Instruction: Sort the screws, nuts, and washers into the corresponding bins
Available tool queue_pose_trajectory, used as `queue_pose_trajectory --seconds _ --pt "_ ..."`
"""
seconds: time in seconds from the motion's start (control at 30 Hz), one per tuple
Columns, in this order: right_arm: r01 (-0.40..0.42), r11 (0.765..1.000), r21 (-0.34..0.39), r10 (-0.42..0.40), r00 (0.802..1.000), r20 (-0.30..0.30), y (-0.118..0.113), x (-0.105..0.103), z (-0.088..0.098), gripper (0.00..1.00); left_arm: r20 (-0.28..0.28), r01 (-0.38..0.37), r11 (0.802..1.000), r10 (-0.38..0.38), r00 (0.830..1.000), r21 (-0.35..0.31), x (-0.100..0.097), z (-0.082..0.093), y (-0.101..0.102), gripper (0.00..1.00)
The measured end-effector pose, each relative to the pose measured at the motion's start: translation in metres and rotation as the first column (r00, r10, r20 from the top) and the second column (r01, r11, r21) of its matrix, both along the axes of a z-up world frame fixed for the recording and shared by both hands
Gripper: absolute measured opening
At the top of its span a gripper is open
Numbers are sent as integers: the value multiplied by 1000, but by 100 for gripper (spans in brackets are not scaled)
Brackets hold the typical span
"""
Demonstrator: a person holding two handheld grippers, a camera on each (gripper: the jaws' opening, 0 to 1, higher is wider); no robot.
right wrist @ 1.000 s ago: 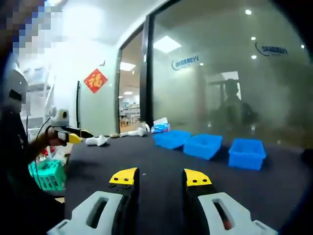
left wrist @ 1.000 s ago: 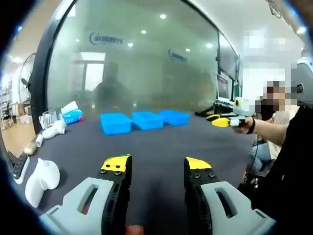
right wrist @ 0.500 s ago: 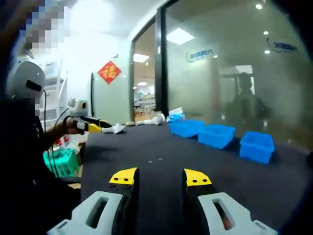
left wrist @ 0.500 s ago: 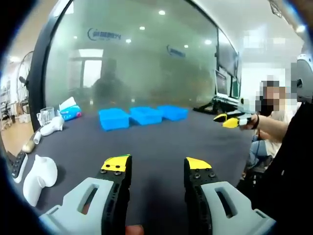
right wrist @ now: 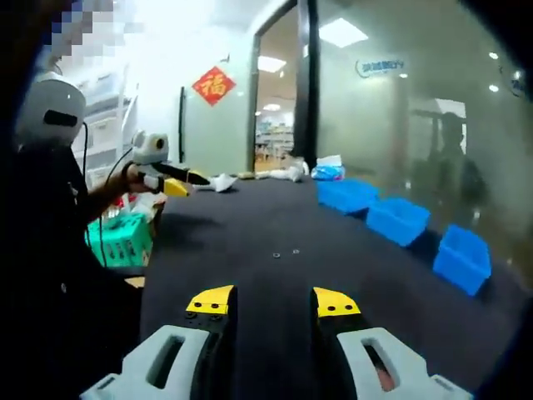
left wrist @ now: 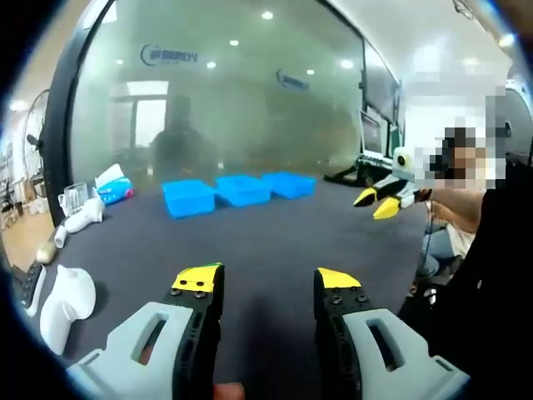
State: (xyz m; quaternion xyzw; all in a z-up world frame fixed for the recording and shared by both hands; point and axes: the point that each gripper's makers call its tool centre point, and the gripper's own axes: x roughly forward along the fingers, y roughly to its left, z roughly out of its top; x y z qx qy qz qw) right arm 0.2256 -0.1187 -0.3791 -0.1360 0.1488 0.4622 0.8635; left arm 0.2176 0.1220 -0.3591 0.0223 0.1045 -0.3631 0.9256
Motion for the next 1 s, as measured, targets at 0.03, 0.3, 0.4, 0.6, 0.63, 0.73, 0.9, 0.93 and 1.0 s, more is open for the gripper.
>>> queue_pose_trajectory --seconds 0.03,0.3,0.4,0.6,0.63,0.73,0.9,0.93,1.0 --pt "-12 1000 -15 12 1000 -3 4 1 0 31 -1 0 1000 0 1000 1 0 0 0 42" --pt "-139 982 -130 138 990 -20 36 12 0 30 -6 -2 1000 2 1000 -11 -1 -3 -1 42" --pt "-170 973 -153 165 985 -45 47 19 -2 29 -5 -4 1000 4 1000 -14 -1 -3 0 42" --pt "-228 944 -237 218 974 -70 64 32 -13 27 -3 -10 1000 10 1000 -20 -1 -4 3 42" --pt "-239 940 -244 227 971 -77 68 35 -15 27 -3 -11 1000 11 1000 -21 -1 -4 3 42" --pt "-270 924 -269 251 962 -106 76 39 -20 27 -6 -13 1000 13 1000 -22 -1 -6 4 42" --pt "-310 897 -314 280 950 -139 87 54 -28 26 -8 -17 1000 17 1000 -21 -1 -8 7 43" --pt "-315 893 -320 282 948 -146 88 55 -29 25 -7 -18 1000 18 1000 -20 -1 -8 7 43" --pt "-326 887 -328 289 944 -157 92 58 -32 23 -7 -21 1000 21 1000 -21 0 -8 8 43"
